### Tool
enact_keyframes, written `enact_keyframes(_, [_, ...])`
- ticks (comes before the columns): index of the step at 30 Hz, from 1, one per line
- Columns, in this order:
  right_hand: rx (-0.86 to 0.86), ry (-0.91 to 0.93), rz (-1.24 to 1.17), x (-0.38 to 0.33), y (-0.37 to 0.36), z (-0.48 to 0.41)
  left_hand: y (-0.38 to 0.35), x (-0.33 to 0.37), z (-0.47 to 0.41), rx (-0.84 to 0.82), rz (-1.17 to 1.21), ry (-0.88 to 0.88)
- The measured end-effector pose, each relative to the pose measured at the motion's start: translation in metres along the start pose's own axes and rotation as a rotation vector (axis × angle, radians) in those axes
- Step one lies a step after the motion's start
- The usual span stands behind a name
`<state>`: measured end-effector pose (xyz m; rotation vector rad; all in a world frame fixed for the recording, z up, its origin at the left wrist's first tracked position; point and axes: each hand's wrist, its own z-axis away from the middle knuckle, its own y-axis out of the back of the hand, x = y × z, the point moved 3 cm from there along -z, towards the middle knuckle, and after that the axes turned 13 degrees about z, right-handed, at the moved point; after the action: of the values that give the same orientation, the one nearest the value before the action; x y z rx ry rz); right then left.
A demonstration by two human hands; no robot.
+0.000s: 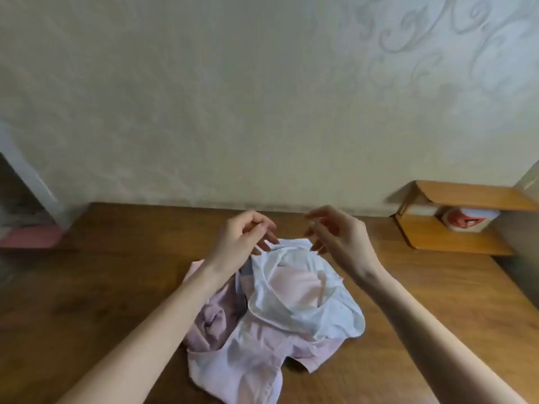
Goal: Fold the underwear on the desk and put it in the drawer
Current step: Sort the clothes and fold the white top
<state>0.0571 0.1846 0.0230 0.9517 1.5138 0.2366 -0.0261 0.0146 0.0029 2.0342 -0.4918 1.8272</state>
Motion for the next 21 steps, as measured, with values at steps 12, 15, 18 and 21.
enact_keyframes(12, [0.270, 0.291, 0.204, 0.099, -0.108, 0.050, -0.009, -0.167, 0.037, 0.146, -0.273, -0.368])
enact_keyframes(15, [0.298, 0.319, 0.392, 0.106, -0.124, 0.068, -0.014, -0.174, 0.051, 0.157, -0.453, -0.503])
enact_keyframes(18, [0.311, 0.300, 0.352, 0.115, -0.127, 0.086, -0.012, -0.175, 0.067, 0.079, -0.390, -0.479])
enact_keyframes(21, [0.223, 0.344, 0.241, 0.111, -0.116, 0.103, -0.003, -0.167, 0.079, 0.054, -0.346, -0.425])
